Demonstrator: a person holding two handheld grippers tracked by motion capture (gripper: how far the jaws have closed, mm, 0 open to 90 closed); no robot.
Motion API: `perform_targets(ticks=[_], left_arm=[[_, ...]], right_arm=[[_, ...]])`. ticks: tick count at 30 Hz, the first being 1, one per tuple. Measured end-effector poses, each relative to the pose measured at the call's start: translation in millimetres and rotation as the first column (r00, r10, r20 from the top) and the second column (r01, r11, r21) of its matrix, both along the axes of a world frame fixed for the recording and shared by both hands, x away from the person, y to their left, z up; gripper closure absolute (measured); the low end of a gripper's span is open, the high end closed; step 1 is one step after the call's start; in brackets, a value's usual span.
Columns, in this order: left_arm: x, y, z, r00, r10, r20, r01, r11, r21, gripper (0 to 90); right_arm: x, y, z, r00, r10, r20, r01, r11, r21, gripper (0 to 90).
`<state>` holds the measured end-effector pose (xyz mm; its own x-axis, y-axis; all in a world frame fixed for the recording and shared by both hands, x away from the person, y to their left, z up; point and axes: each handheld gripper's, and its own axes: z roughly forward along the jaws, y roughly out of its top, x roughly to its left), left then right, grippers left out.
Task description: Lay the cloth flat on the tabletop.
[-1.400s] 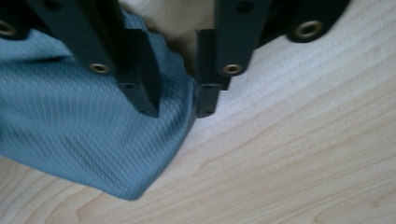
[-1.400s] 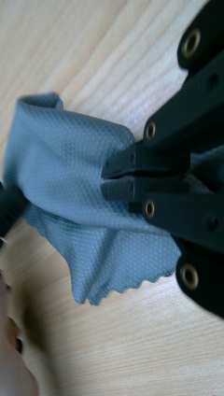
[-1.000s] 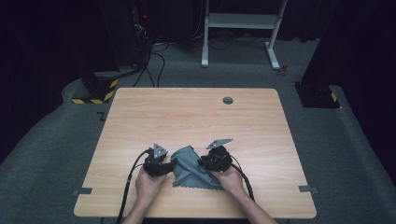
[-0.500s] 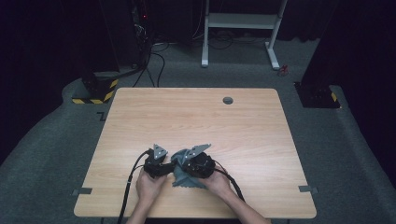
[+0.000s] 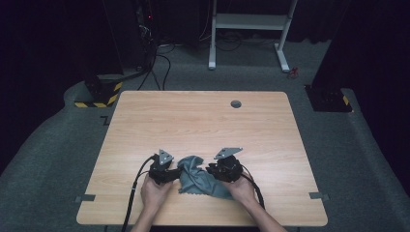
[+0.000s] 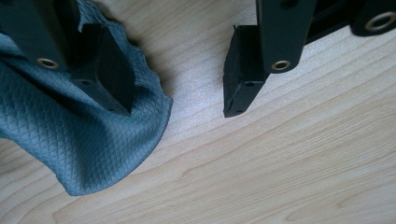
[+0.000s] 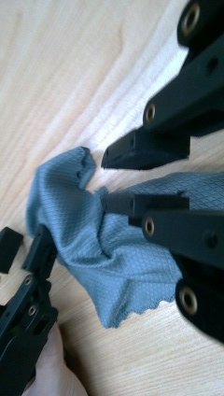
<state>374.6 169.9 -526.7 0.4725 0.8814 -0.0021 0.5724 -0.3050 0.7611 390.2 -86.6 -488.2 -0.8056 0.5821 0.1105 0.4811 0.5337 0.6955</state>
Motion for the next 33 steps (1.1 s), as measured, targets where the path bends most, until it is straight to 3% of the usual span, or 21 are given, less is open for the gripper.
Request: perform_targets(ticks=[5, 9, 16, 21, 23, 27, 31, 33], left_arm=[[-0.1, -0.2, 0.0, 1.0000, 0.001, -0.001, -0.001, 1.0000, -0.002, 44.0], [-0.1, -0.2, 0.0, 1.0000, 0.001, -0.001, -0.001, 1.0000, -0.002, 44.0], [-0.2, -0.3, 0.0, 1.0000, 0.001, -0.001, -0.001, 1.0000, -0.001, 44.1], [-0.2, -0.2, 0.0, 1.0000, -0.001, 0.000, 0.001, 1.0000, 0.001, 44.4], [-0.2, -0.2, 0.0, 1.0000, -0.001, 0.001, 0.001, 1.0000, 0.001, 44.4], [-0.2, -0.4, 0.0, 1.0000, 0.001, 0.000, -0.001, 1.0000, -0.001, 44.3], [-0.1, -0.2, 0.0, 1.0000, -0.001, 0.001, 0.001, 1.0000, 0.001, 44.4], [-0.1, -0.2, 0.0, 1.0000, -0.001, 0.001, 0.001, 1.0000, 0.001, 44.3]], right_arm=[[6.4, 10.6, -8.6, 0.9983, 0.025, -0.053, -0.024, 1.000, 0.020, 71.9], [13.5, 17.5, -14.9, 0.9969, 0.031, -0.072, -0.031, 0.999, -0.005, 88.0], [1.1, -1.0, -5.0, 0.9998, -0.002, 0.019, 0.002, 1.000, -0.008, 88.9], [-13.3, -22.4, 3.4, 0.9908, -0.035, 0.131, 0.041, 0.998, -0.045, 88.9], [-17.4, -29.9, 2.9, 0.9882, -0.046, 0.146, 0.057, 0.996, -0.070, 88.9], [-16.3, -36.0, -9.4, 0.9950, -0.037, 0.093, 0.046, 0.993, -0.106, 85.2], [-7.4, -42.1, -5.8, 0.9934, -0.098, 0.058, 0.099, 0.995, -0.008, 80.0], [2.3, -42.5, -1.9, 0.9882, -0.146, 0.045, 0.146, 0.989, 0.001, 77.2]])
